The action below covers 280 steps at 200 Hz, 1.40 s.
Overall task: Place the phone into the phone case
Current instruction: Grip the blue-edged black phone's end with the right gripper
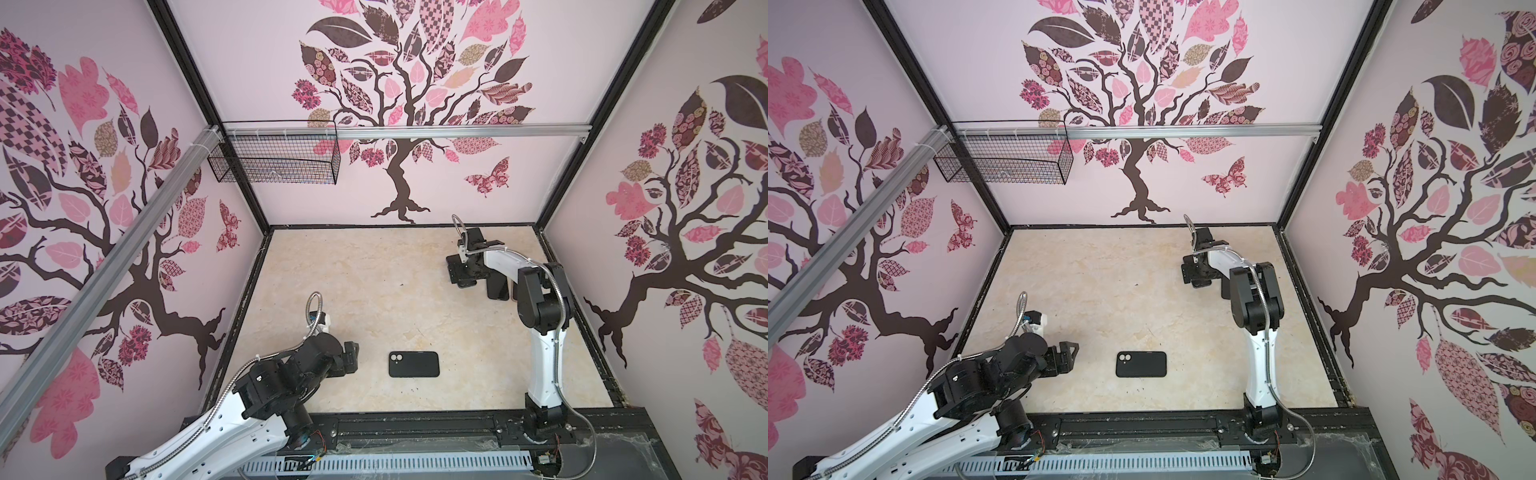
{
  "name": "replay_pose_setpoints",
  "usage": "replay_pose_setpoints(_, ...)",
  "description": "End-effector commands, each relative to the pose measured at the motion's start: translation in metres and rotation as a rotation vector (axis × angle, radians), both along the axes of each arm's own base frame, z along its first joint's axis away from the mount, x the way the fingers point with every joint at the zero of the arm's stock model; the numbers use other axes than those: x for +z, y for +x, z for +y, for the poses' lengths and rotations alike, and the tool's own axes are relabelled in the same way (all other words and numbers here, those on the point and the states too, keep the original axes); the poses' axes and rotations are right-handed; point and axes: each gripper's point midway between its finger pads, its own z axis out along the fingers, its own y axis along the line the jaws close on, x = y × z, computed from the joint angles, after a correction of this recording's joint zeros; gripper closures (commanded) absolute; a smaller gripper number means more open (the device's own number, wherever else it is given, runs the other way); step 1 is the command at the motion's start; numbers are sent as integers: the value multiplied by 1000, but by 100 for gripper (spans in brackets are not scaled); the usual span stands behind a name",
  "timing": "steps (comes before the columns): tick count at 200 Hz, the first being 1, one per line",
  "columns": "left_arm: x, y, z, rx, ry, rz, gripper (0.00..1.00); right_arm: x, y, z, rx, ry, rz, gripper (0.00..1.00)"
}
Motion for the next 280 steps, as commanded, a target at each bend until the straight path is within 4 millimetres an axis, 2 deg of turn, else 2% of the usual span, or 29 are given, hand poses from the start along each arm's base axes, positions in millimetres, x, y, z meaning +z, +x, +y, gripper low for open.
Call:
replay_pose_setpoints(1,-9,1,6,17,36,9,6,-35,-16,-4,17,-45,114,7)
replay_pose_setpoints(67,-11,2,5,18,48,15,6,-39,-16,-1,13,-27,120,22)
replay_pose_setpoints(112,-11,3,4,19,52,15,6,-26,-18,1,20,-13,75,34)
replay_pose_setpoints(138,-11,4,1,15,48,19,6,-12,-21,6,17,31,44,40)
replay_pose_setpoints(188,-9,4,-8,-2,-1,26,6,32,-30,15,30,112,-33,53)
replay_pose_setpoints(250,-5,11,-19,-6,-90,28,7,79,-63,31,61,250,-92,59)
replay_pose_setpoints(280,-8,15,-32,-44,-106,55,7,98,-84,41,85,315,-116,62)
